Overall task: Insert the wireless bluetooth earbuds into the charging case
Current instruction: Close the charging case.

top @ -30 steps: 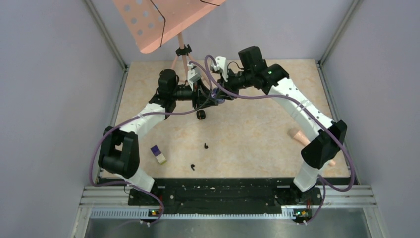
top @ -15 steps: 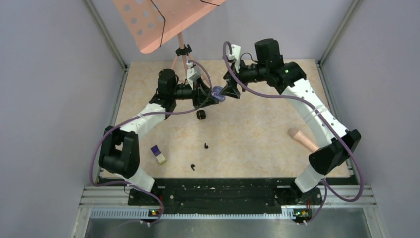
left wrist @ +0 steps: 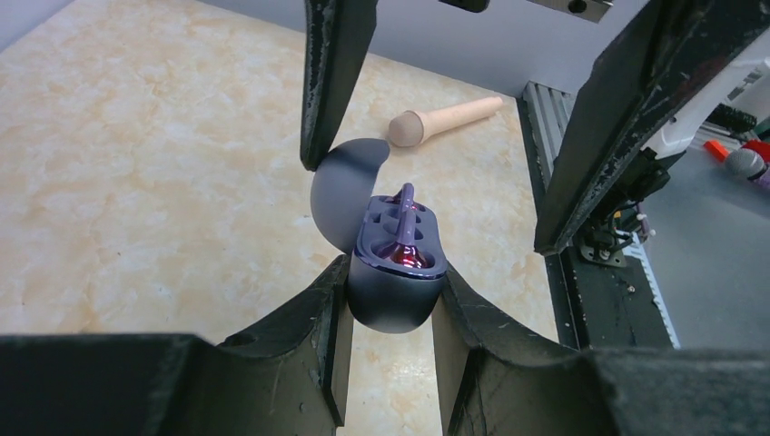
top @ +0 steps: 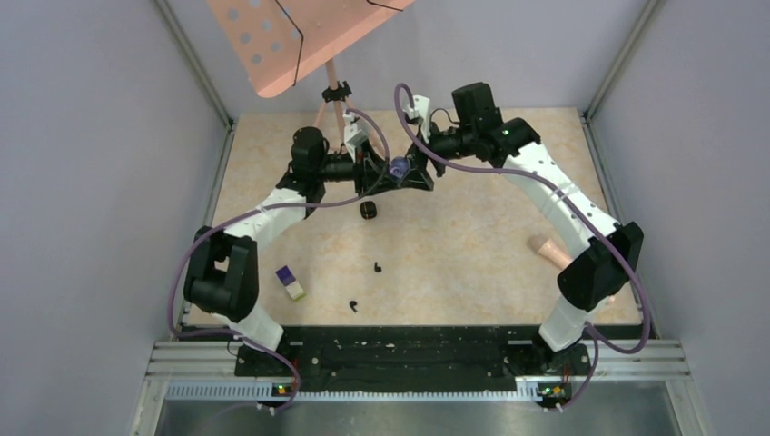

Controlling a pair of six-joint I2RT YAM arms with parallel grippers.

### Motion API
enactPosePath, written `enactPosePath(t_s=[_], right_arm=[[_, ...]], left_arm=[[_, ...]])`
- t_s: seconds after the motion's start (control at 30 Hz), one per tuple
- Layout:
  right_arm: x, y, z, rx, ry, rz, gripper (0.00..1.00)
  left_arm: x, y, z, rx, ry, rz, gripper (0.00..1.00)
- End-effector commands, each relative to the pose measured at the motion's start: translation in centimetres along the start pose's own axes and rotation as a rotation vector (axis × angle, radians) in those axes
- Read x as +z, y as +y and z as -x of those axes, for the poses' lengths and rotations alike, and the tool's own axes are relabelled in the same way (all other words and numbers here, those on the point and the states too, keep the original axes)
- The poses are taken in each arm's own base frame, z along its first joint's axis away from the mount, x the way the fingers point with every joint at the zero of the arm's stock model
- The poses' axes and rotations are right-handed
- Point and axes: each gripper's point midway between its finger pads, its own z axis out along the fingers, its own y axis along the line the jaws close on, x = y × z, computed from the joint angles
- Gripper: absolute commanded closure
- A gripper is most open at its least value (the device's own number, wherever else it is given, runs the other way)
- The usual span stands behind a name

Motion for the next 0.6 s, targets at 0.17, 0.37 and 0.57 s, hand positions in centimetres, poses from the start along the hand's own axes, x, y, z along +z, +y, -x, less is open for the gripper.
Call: enactPosePath(t_s=[0.17, 0.37, 0.57], right_arm=[[-3.0, 0.9, 0.0, -0.078, 0.004, -0.103, 0.24], [-5.0, -1.1, -3.8, -0.038, 0.108, -0.28, 0.23], [-7.6, -1.9, -7.5, 0.119, 0.137, -0.378, 0.23]], left_arm=[[1.0, 4.0, -0.2, -0.134, -0.07, 0.136, 1.0], [1.8, 5.8, -2.8, -0.273, -0.083, 0.153, 1.0], [4.2, 7.8, -8.9, -0.588, -0.04, 0.17, 1.0]])
